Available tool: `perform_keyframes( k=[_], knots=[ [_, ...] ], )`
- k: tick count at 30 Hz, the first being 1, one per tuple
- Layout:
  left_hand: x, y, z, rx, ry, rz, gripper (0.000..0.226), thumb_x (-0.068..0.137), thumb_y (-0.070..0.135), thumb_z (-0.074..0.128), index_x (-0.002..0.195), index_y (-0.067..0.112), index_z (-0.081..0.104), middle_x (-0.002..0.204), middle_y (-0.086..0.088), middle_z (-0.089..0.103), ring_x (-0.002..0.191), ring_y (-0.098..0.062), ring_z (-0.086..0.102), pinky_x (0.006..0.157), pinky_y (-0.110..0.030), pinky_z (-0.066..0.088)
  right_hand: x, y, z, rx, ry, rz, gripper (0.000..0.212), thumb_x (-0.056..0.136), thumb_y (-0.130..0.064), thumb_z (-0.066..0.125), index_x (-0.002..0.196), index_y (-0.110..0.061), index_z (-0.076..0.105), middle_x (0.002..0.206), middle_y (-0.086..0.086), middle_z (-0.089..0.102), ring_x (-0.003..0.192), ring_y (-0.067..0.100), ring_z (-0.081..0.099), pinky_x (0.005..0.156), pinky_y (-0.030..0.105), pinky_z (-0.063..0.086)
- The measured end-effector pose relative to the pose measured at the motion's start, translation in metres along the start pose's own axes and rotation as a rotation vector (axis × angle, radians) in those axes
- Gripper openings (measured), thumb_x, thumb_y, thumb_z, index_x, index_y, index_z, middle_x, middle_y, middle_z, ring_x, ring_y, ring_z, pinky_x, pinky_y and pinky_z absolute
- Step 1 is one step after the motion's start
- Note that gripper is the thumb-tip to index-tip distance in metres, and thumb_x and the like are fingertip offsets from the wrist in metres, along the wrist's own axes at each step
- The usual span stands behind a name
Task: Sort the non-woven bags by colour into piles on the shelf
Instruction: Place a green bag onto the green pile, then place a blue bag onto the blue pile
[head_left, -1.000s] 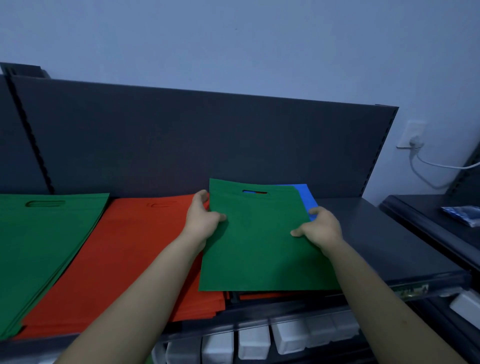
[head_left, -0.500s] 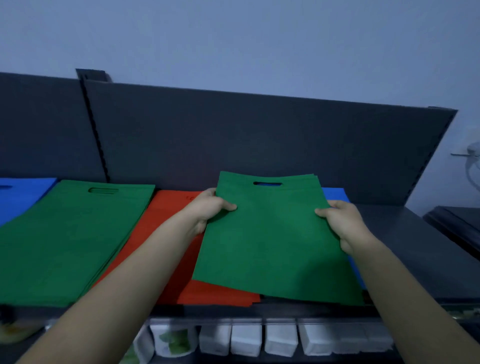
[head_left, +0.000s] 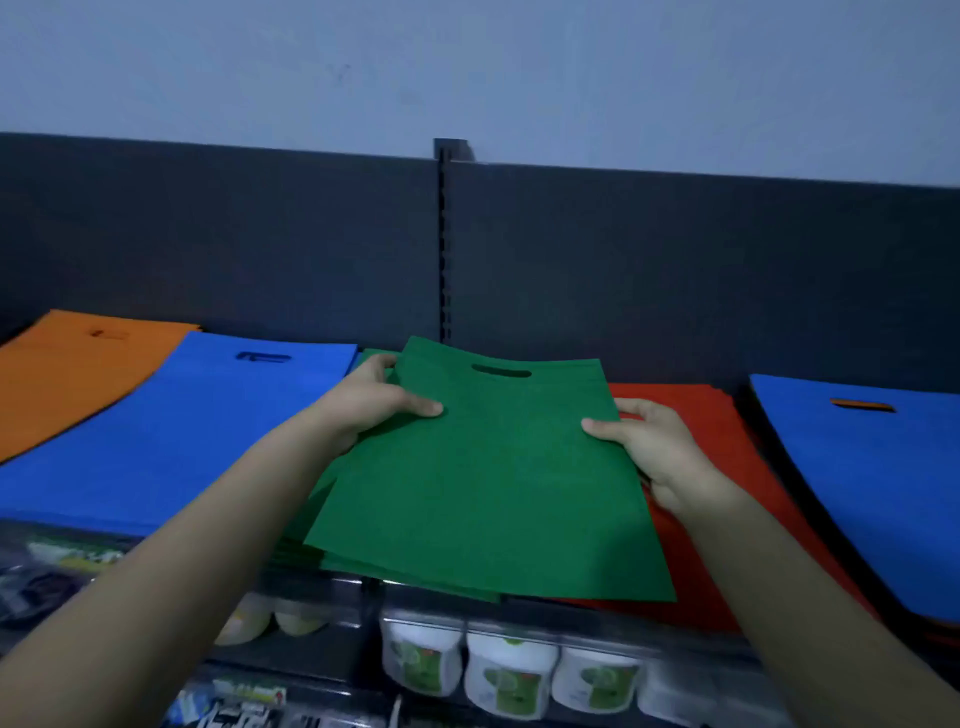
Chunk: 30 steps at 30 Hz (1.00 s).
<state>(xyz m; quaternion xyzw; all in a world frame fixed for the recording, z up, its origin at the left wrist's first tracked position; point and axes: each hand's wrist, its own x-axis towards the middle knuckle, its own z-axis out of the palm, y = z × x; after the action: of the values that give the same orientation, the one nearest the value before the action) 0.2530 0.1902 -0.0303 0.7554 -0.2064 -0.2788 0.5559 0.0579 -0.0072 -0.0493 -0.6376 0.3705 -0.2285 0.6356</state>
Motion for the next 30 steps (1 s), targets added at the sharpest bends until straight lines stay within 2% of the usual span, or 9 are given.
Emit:
perform_keyframes(
  k=[3,6,8,10,13,16,23,27,30],
  knots=[
    [0.011,-0.019,-0.046,0.144,0.09,0.069,0.088,0.069,0.012,0.086,0.139,0.016,0.033,0.119,-0.001,0.058,0.099,-0.023,0.063,0.085,-0.041,0.054,0.002,0.002,0.051,-0.025,0.023,-0.065,0.043,0.081,0.003,0.071,0.12,-0.003,0.055,0.097,0.01,0.067,0.079,0.023,0.068,0.063,0.032,0.055],
    [0.017,-0.032,-0.068,0.362,0.117,0.145,0.083,0.07,0.012,0.085,0.137,0.015,0.035,0.117,0.001,0.054,0.106,-0.022,0.057,0.088,-0.037,0.05,0.0,0.015,0.087,-0.094,0.066,-0.122,0.045,0.083,0.005,0.069,0.123,-0.005,0.052,0.098,0.006,0.067,0.083,0.024,0.066,0.076,0.038,0.054],
    [0.022,-0.042,-0.069,0.536,0.092,0.185,0.086,0.071,0.018,0.083,0.14,0.014,0.032,0.131,-0.005,0.048,0.12,-0.025,0.049,0.096,-0.038,0.045,0.0,0.029,0.101,-0.307,0.121,-0.202,0.055,0.083,-0.003,0.071,0.133,-0.003,0.048,0.124,0.012,0.062,0.107,0.028,0.062,0.096,0.044,0.049],
    [0.024,-0.05,-0.066,0.74,0.071,0.221,0.087,0.076,0.032,0.078,0.145,0.013,0.027,0.145,-0.011,0.034,0.134,-0.029,0.032,0.107,-0.039,0.035,-0.002,0.04,0.107,-0.689,0.141,-0.281,0.064,0.088,-0.025,0.068,0.143,-0.009,0.041,0.147,0.012,0.044,0.135,0.027,0.041,0.113,0.042,0.031],
    [0.022,-0.06,-0.06,1.091,0.008,0.245,0.071,0.094,0.051,0.049,0.149,0.014,0.025,0.16,-0.012,0.01,0.145,-0.03,0.013,0.115,-0.043,0.02,-0.01,0.046,0.113,-1.169,0.053,-0.305,0.061,0.099,-0.05,0.036,0.151,-0.02,0.028,0.16,0.002,0.018,0.148,0.017,0.013,0.119,0.038,0.005],
    [0.017,-0.068,-0.056,1.266,-0.077,0.269,0.06,0.102,0.048,0.022,0.151,0.013,0.023,0.161,-0.012,0.012,0.146,-0.029,0.016,0.115,-0.043,0.016,-0.016,0.047,0.116,-1.309,0.009,-0.264,0.061,0.101,-0.052,0.016,0.154,-0.023,0.016,0.162,-0.003,0.009,0.149,0.011,0.006,0.118,0.044,-0.006],
    [0.011,-0.046,-0.049,1.472,-0.073,0.3,0.075,0.095,0.066,0.016,0.148,0.014,0.029,0.152,-0.01,0.035,0.138,-0.029,0.033,0.111,-0.044,0.024,-0.02,0.036,0.108,-1.369,-0.002,-0.267,0.074,0.096,-0.064,0.015,0.155,-0.02,0.012,0.162,0.0,0.013,0.149,0.014,0.007,0.118,0.048,-0.006],
    [-0.002,-0.015,-0.015,1.526,-0.078,0.39,0.076,0.094,0.068,0.019,0.146,0.014,0.031,0.147,-0.013,0.04,0.134,-0.031,0.038,0.107,-0.042,0.033,-0.029,0.027,0.076,-1.44,0.232,-0.345,0.081,0.093,-0.066,0.013,0.152,-0.011,0.019,0.154,0.006,0.034,0.144,0.023,0.025,0.118,0.041,0.013],
    [-0.014,0.009,0.025,1.529,-0.083,0.446,0.081,0.091,0.071,0.021,0.15,0.015,0.027,0.155,-0.013,0.029,0.141,-0.029,0.03,0.111,-0.043,0.029,-0.032,0.019,0.027,-1.451,0.321,-0.335,0.074,0.094,-0.064,0.022,0.147,-0.013,0.03,0.146,0.006,0.044,0.136,0.026,0.037,0.112,0.038,0.026]
  ],
)
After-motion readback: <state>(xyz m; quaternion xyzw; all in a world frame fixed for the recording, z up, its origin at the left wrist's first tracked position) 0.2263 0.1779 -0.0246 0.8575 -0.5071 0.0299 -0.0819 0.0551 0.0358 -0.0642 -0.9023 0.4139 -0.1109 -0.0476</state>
